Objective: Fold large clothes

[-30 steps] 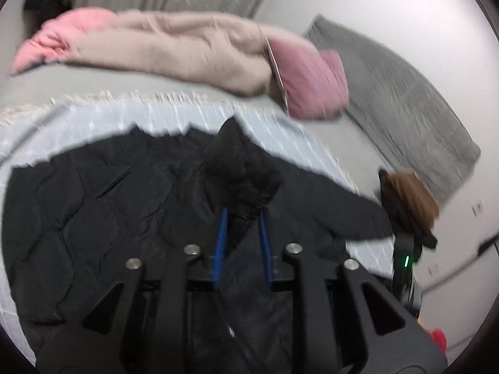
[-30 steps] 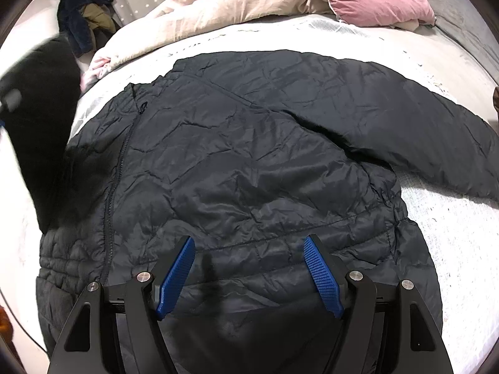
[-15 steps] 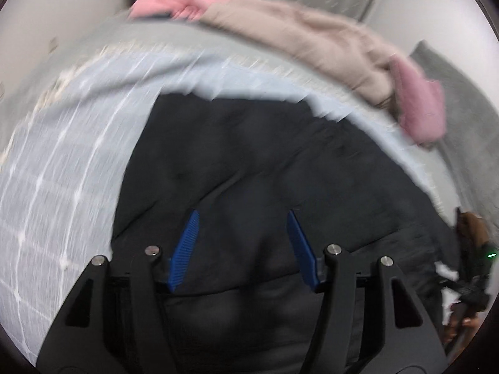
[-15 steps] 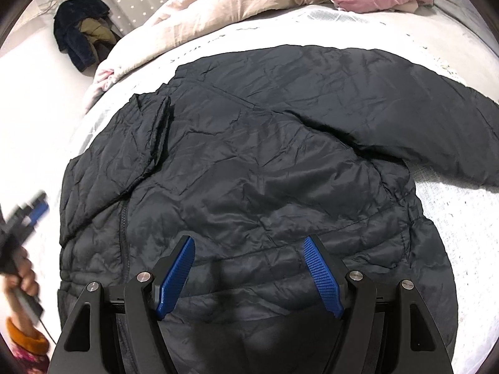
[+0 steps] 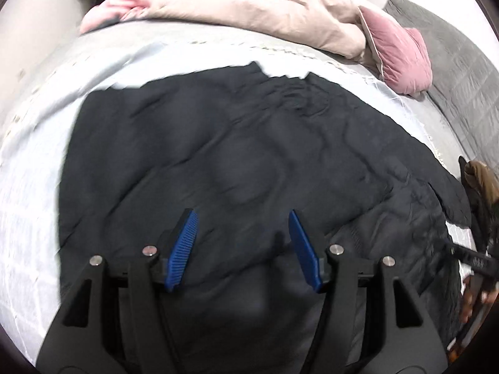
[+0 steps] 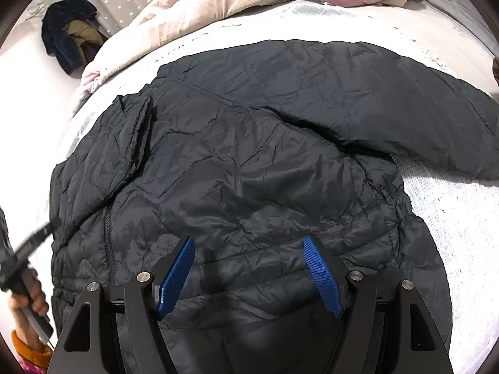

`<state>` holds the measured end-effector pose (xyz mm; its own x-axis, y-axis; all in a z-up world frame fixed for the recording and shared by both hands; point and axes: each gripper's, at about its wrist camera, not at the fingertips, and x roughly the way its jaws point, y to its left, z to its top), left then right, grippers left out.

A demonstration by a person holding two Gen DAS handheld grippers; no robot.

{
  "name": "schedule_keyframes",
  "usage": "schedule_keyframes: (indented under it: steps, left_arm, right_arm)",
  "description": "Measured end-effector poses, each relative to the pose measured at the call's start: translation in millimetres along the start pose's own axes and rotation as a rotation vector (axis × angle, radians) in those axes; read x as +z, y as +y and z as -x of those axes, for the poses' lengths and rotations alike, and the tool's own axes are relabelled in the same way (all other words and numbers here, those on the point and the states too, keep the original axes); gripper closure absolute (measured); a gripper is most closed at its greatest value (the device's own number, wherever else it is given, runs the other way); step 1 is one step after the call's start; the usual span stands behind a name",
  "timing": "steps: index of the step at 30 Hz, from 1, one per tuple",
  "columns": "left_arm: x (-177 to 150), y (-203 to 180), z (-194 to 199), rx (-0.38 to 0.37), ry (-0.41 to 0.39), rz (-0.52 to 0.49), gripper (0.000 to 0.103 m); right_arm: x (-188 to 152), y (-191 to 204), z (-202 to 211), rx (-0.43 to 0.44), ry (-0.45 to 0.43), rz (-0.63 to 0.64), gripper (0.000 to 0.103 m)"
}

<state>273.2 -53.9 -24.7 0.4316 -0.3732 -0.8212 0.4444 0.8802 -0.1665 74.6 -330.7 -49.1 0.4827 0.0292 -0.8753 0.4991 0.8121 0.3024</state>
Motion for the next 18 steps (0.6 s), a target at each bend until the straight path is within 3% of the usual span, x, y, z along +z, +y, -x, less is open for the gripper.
schedule_keyframes:
  steps: [4, 7, 9, 12, 14, 18]
  left_arm:
    - [13, -40, -34, -0.037, -0.010, -0.041, 0.041]
    - [8, -57, -57, -0.094, 0.051, -0.065, 0.041]
    - [-6, -75, -57, -0.117, 0.074, -0.159, 0.041]
    - [-22, -96, -45, -0.091, 0.050, -0.262, 0.040]
    - [-26, -95, -32, -0.085, 0.033, -0.235, 0.039]
    - [-24, -80, -8, -0.140, 0.013, -0.113, 0.023]
  right_arm:
    - [2, -11, 8, 0.004, -0.019, -0.026, 0.030]
    - [9, -27, 20, 0.003, -0.057, -0.062, 0.030]
    - [14, -45, 28, 0.007, -0.081, -0.115, 0.030]
    - [19, -79, 39, 0.019, -0.111, -0.233, 0.030]
    - [22, -107, 45, 0.035, -0.132, -0.336, 0.030]
    - [20, -174, 55, 0.042, -0.184, -0.590, 0.030]
